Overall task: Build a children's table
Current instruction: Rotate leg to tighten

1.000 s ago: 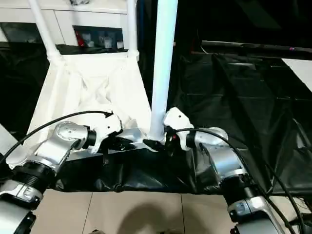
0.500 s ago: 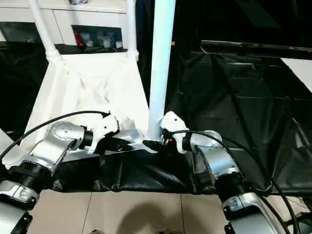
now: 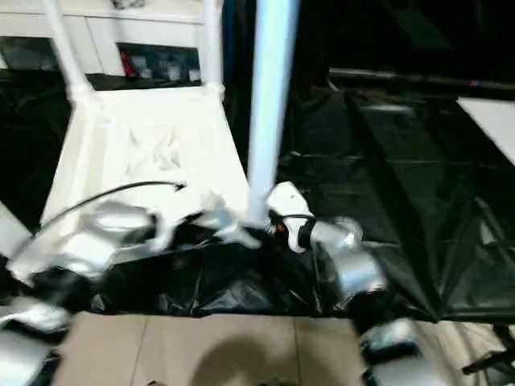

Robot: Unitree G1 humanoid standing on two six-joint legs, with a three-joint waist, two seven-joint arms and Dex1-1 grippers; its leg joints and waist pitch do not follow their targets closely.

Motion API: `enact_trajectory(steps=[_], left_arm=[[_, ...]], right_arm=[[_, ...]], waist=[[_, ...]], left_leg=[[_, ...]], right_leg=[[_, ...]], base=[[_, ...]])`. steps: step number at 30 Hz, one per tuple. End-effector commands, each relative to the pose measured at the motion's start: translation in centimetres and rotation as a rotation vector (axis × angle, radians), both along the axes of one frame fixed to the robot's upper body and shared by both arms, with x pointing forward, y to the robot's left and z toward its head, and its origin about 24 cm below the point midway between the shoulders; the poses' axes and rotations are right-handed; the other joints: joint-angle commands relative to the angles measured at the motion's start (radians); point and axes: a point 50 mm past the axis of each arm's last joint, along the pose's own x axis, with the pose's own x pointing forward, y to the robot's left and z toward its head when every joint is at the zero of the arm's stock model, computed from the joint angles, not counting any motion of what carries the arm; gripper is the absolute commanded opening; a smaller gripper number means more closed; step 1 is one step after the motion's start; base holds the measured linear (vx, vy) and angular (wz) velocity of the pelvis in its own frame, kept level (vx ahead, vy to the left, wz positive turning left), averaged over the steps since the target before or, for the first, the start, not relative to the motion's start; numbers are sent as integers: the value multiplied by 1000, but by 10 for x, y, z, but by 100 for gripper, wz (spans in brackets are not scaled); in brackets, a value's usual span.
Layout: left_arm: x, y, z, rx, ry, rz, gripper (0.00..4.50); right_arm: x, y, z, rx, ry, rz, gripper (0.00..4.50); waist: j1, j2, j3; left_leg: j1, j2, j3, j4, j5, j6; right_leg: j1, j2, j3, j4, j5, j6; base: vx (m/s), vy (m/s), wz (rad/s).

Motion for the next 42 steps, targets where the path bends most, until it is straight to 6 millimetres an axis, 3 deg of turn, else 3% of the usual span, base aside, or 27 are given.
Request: enact_trajectory(steps=[1, 2, 3, 4, 5, 6, 9, 11, 14, 16, 18, 22, 28, 33, 38, 42], left_arm=[[2, -35, -6, -36, -6, 66, 0], [3, -38, -6, -31, -12, 68, 0], [3, -39, -6, -29, -18, 62, 0], [3, -40, -5, -27, -26, 56, 0], [3, -40, -4, -29, -32, 42, 0], [3, -40, -4, -29, -36, 34, 0], [2, -29, -2, -21, -54, -11, 0], [-1, -19, 0, -24, -67, -58, 0], [-5, -7, 2, -49, -71, -131, 0], [-9, 2, 3, -63, -59, -172, 0], [-14, 10, 4, -70, -67, -239, 0], [-19, 20, 4, -68, -48, -296, 0], [-25, 33, 6, -63, 1, -391, 0], [-25, 37, 6, -49, 19, -425, 0], [-24, 39, 6, -37, 34, -448, 0], [-23, 39, 8, -46, 40, -451, 0]], right_arm=[[-4, 51, -7, 48, 36, -14, 265], [-3, 57, -6, 50, 28, -23, 265], [-3, 63, -4, 61, 18, -10, 265], [-3, 68, -1, 67, 3, 10, 265], [-2, 71, 3, 63, -26, 34, 265], [-2, 73, 5, 58, -47, 48, 321], [2, 59, 13, 116, -70, 47, 335], [1, 44, 15, 122, -75, 84, 376], [1, 23, 14, 60, -82, 147, 392], [-1, 11, 14, 25, -74, 218, 392], [-5, 3, 14, 2, -57, 324, 392], [-10, -2, 15, -9, -30, 430, 392], [-16, -8, 15, -51, 28, 604, 392], [-14, -8, 16, -62, 49, 645, 364], [-14, -5, 17, -58, 50, 673, 304], [-14, -3, 18, -43, 47, 684, 283]], waist=[[0, -2, -49], [-4, -1, -47], [-4, -3, -48], [-5, 2, -50], [-3, 4, -49], [-2, 3, -52], [0, 1, -54], [0, -1, -55], [4, -2, -59], [8, -2, -62], [12, -4, -62], [21, 1, -62], [37, 2, -57], [42, 0, -57], [49, -1, -59], [53, 3, -59]], left_leg=[[12, 63, -35, -81, -238, 17], [19, 58, -38, -80, -272, 5], [16, 57, -41, -81, -280, 2], [10, 59, -45, -83, -285, 4], [11, 59, -45, -83, -289, 7], [13, 60, -44, -82, -286, 11], [7, 60, -42, -83, -260, 29], [1, 61, -42, -84, -244, 44], [3, 62, -38, -78, -211, 59], [4, 64, -32, -76, -162, 76], [0, 63, -32, -75, -140, 91], [6, 70, -29, -77, -122, 103], [10, 73, -27, -81, -156, 74], [13, 74, -27, -82, -160, 55], [12, 74, -26, -80, -133, 57], [12, 74, -26, -81, -136, 55]], right_leg=[[31, -93, 58, -98, -397, -177], [27, -95, 56, -106, -458, -162], [32, -98, 54, -108, -488, -152], [35, -99, 53, -111, -499, -132], [34, -99, 54, -113, -501, -128], [32, -98, 56, -111, -480, -131], [38, -98, 57, -104, -416, -149], [43, -98, 57, -99, -383, -157], [43, -98, 60, -94, -335, -178], [43, -97, 60, -83, -242, -212], [50, -94, 57, -77, -198, -226], [46, -94, 59, -68, -138, -251], [45, -95, 58, -70, -183, -246], [43, -97, 59, -70, -205, -241], [45, -96, 60, -65, -168, -244], [45, -97, 58, -65, -163, -248]], base=[[0, 0, 0], [0, 0, 0], [0, 0, 0], [0, 0, 0], [0, 0, 0], [0, 0, 0], [0, 0, 0], [0, 0, 0], [0, 0, 0], [0, 0, 0], [0, 0, 0], [0, 0, 0], [0, 0, 0], [0, 0, 0], [0, 0, 0], [0, 0, 0]])
